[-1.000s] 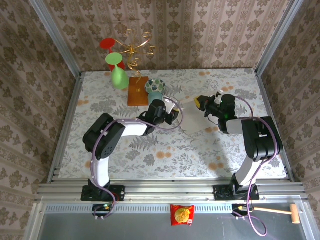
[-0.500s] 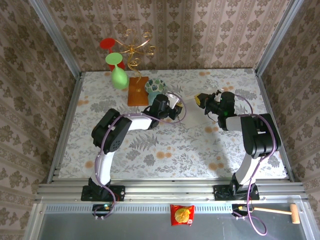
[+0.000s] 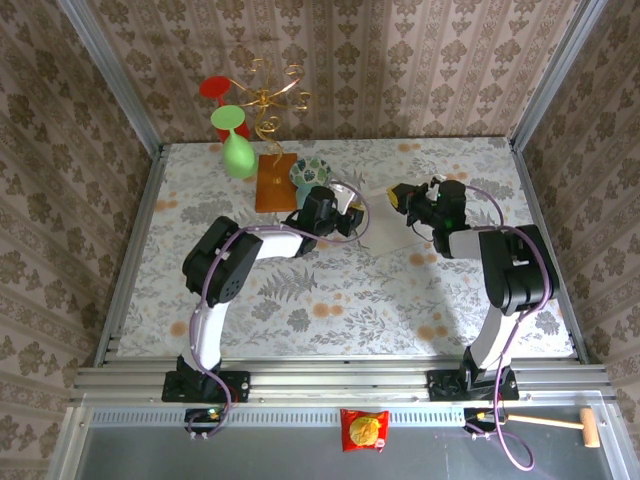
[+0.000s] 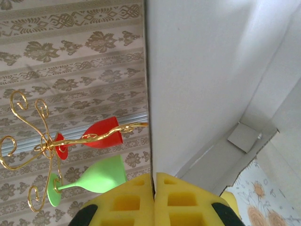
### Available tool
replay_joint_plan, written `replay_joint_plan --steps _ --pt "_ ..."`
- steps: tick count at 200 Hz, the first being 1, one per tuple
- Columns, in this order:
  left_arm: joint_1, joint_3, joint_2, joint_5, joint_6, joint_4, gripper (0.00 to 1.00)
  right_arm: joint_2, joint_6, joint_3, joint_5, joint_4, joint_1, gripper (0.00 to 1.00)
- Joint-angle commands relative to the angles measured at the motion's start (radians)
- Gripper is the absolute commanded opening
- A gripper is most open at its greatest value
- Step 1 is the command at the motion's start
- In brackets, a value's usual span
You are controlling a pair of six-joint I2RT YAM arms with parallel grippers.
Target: Fold the paper box
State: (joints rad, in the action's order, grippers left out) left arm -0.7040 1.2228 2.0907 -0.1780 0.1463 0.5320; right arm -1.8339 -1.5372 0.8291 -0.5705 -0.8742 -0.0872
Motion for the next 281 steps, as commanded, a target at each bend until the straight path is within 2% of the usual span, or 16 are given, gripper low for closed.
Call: replay_joint_plan --steps 1,54,112,126,150,165,189,216,238,281 --pt "0.021 0.046 0.022 -0.045 0.054 0.059 0.31 -0.064 0.019 0.03 0.026 -0.073 -0.015 0.0" --pt "0.047 0.112 0.064 -0.105 0.09 0.041 0.29 -0.112 0.034 0.05 0.059 -0.133 -0.031 0.0" --pt "0.052 0.143 0.072 -0.108 0.081 0.011 0.29 -0.113 -0.012 0.038 0.112 -0.125 -0.042 0.0" --pt "0.052 0.139 0.063 -0.11 0.086 0.008 0.29 -0.044 -0.005 0.021 0.132 -0.028 -0.042 0.0" --pt "0.04 0.096 0.019 -0.114 0.101 0.009 0.29 0.102 0.037 0.009 0.156 0.245 -0.052 0.0" --pt "0.015 0.045 -0.027 -0.108 0.107 0.019 0.29 0.19 0.027 -0.022 0.173 0.352 -0.064 0.0" --pt "-0.033 -0.055 -0.127 -0.071 0.116 0.025 0.29 0.362 0.042 -0.04 0.22 0.635 -0.09 0.0" --pt "-0.069 -0.144 -0.233 -0.051 0.141 0.013 0.29 0.433 0.012 -0.005 0.262 0.882 -0.112 0.0" --pt "-0.086 -0.191 -0.285 -0.052 0.156 -0.011 0.29 0.373 0.017 0.049 0.283 0.927 -0.123 0.0" --pt "-0.069 -0.189 -0.271 -0.05 0.149 -0.033 0.3 0.176 0.017 0.109 0.265 0.723 -0.123 0.0"
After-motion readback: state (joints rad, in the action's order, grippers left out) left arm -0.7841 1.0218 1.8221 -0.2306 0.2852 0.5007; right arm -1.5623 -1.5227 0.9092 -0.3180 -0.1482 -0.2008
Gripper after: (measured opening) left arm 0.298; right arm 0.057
